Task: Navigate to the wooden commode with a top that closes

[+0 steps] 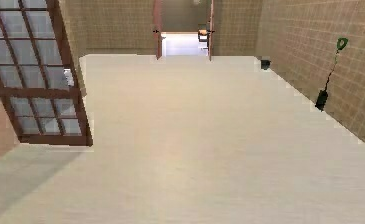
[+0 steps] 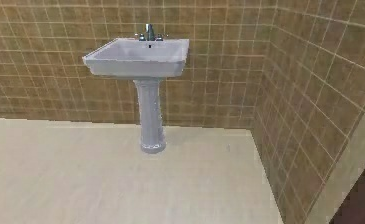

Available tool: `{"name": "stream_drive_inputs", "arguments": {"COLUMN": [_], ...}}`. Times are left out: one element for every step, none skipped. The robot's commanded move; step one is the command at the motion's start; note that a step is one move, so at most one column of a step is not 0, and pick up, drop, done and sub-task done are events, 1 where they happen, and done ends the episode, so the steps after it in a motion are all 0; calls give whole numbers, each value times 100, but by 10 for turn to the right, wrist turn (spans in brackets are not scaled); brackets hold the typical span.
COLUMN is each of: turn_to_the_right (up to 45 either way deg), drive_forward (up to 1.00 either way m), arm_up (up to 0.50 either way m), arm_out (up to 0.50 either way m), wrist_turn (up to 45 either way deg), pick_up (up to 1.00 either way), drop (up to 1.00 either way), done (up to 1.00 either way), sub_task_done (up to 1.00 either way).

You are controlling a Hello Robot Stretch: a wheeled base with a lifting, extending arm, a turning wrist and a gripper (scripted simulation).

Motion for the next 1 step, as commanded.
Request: {"name": "stream_drive_inputs", "arguments": {"turn_to_the_right": [0], "drive_forward": [100], "arm_up": [0], "arm_out": [0], "wrist_turn": [0], "pick_up": [0], "drop": [0], "done": [0], "sub_task_done": [0]}}
